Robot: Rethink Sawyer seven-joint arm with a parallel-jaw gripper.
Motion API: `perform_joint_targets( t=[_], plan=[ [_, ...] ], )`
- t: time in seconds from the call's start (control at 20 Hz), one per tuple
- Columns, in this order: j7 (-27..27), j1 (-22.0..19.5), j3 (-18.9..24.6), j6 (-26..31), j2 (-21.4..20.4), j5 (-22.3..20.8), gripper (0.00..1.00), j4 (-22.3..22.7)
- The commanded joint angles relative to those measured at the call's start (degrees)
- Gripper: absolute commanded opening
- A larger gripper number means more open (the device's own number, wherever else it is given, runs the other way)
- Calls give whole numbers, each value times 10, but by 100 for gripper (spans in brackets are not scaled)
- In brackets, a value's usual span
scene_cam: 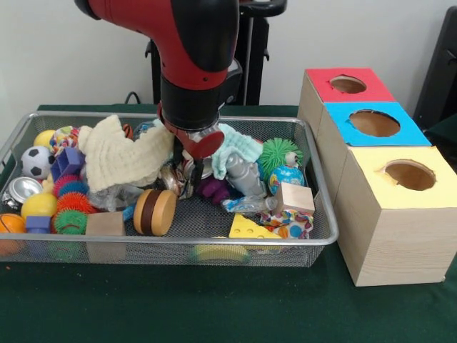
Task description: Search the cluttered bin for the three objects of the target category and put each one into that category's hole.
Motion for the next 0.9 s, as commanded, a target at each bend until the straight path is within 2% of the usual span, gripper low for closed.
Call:
perform_joint_targets(
  t=[0.05,0.45,0.65,0.9],
  plan=[
    [56,-24,39,-1,69,5,100,-64],
    [26,-57,49,9,151,0,100,-183],
    [19,-60,46,22,165,-6,100,-220],
    [16,-58,39,35,161,-11,100,-236]
  ],
)
